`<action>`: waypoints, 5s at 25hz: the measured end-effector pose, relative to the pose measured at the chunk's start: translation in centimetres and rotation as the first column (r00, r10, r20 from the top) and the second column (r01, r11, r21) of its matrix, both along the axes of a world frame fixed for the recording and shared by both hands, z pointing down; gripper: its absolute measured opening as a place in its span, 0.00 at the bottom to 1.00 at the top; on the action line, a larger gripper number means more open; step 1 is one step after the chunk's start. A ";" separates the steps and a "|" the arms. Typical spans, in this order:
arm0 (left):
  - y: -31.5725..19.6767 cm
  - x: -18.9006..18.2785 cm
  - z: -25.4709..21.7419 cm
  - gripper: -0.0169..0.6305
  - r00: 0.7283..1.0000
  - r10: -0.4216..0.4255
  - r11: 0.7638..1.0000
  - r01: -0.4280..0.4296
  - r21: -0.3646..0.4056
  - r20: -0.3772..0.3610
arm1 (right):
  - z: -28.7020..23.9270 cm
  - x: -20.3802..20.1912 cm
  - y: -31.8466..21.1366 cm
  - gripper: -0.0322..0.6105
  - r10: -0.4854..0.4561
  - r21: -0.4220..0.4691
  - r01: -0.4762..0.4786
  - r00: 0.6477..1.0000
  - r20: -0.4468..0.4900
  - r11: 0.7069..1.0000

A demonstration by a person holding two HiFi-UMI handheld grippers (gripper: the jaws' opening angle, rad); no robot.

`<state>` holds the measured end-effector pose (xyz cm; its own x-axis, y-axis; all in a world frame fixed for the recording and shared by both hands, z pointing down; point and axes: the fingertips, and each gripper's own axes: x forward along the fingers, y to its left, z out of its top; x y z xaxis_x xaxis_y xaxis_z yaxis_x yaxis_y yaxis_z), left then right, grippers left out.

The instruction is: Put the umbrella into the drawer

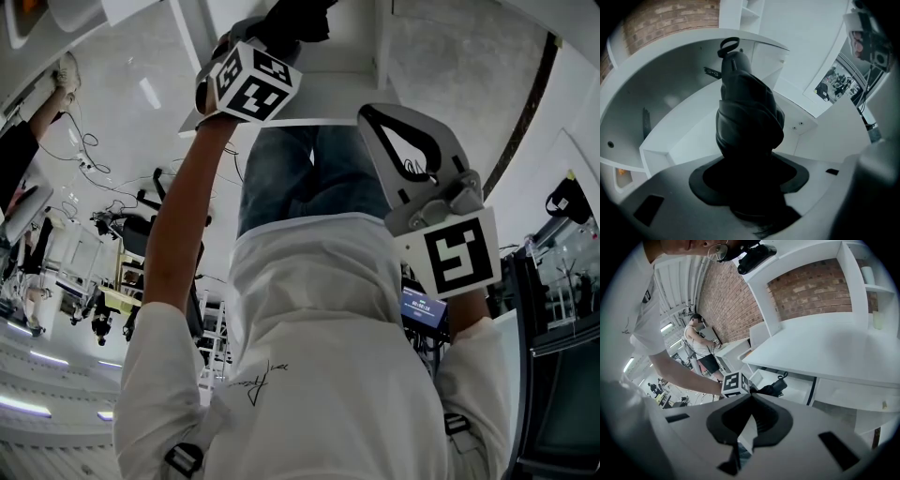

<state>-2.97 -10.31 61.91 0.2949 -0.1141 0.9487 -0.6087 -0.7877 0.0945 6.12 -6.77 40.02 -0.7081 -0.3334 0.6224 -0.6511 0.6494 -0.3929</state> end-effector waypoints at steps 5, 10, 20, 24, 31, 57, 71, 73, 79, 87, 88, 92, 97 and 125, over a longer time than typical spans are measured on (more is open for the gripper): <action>0.1 -0.2 0.7 0.42 1.000 0.005 1.000 -0.005 -0.018 0.011 | 0.0 -0.2 0.1 0.09 0.003 -0.009 -0.003 1.000 -0.001 1.000; -0.1 0.1 1.3 0.42 1.000 0.012 0.999 -0.011 -0.032 0.023 | 0.6 0.4 0.3 0.09 -0.012 -0.014 0.011 1.000 -0.011 1.000; -0.1 -0.1 2.4 0.42 0.999 0.006 0.999 -0.004 -0.049 0.037 | 0.8 0.5 -0.2 0.09 -0.011 -0.021 0.011 1.000 -0.013 1.000; -0.5 0.0 3.0 0.42 0.999 -0.002 0.998 0.005 -0.058 0.038 | 1.1 0.5 -0.6 0.09 -0.019 -0.018 0.019 1.000 -0.010 1.000; 0.3 -0.1 3.5 0.42 0.999 0.008 0.997 -0.005 -0.073 0.044 | 1.2 0.2 0.2 0.09 -0.017 -0.029 0.016 1.000 -0.015 0.999; 0.6 0.6 6.3 0.42 0.992 0.067 0.993 -0.055 -0.108 0.107 | 1.0 0.4 0.4 0.09 0.000 -0.023 0.000 1.000 -0.011 1.000; 0.6 0.8 6.4 0.43 0.994 0.052 0.997 -0.047 -0.055 0.099 | 1.0 0.5 0.5 0.09 -0.009 -0.029 0.009 1.000 -0.007 1.000; 0.8 0.9 6.3 0.43 0.995 0.051 0.997 -0.046 -0.059 0.090 | 0.9 0.5 0.6 0.09 -0.009 -0.032 0.009 1.000 -0.007 0.999; 0.6 1.0 6.0 0.43 0.995 0.050 0.997 -0.045 -0.068 0.081 | 0.8 0.5 0.5 0.09 -0.018 -0.026 0.018 1.000 -0.002 1.000; 0.1 1.4 3.6 0.43 0.997 0.038 0.999 -0.036 -0.023 0.061 | -0.5 0.3 0.1 0.09 -0.008 -0.004 0.008 1.000 0.002 1.000; 0.0 1.6 3.2 0.43 0.998 0.039 0.999 -0.038 -0.019 0.054 | -0.7 0.3 0.1 0.09 -0.008 0.001 0.008 1.000 0.003 1.000; -0.1 1.9 2.3 0.42 0.999 0.039 0.999 -0.039 -0.007 0.036 | -1.2 -0.1 0.1 0.09 -0.006 0.013 0.006 1.000 0.009 1.000; -1.3 1.9 0.0 0.30 1.000 0.012 0.998 -0.013 0.066 0.014 | -2.1 -0.2 -0.1 0.09 0.029 0.027 -0.029 0.999 0.024 0.999; -0.3 -1.5 -12.6 0.09 0.966 -0.206 0.943 0.238 0.233 -0.154 | -9.2 -2.2 2.1 0.09 0.087 0.168 -0.091 0.996 0.025 0.982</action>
<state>-4.46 -10.63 49.35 0.3497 -0.4168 0.8390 -0.7668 -0.6419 0.0007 3.96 -4.64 30.78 -0.6813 -0.4946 0.5396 -0.7032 0.6470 -0.2948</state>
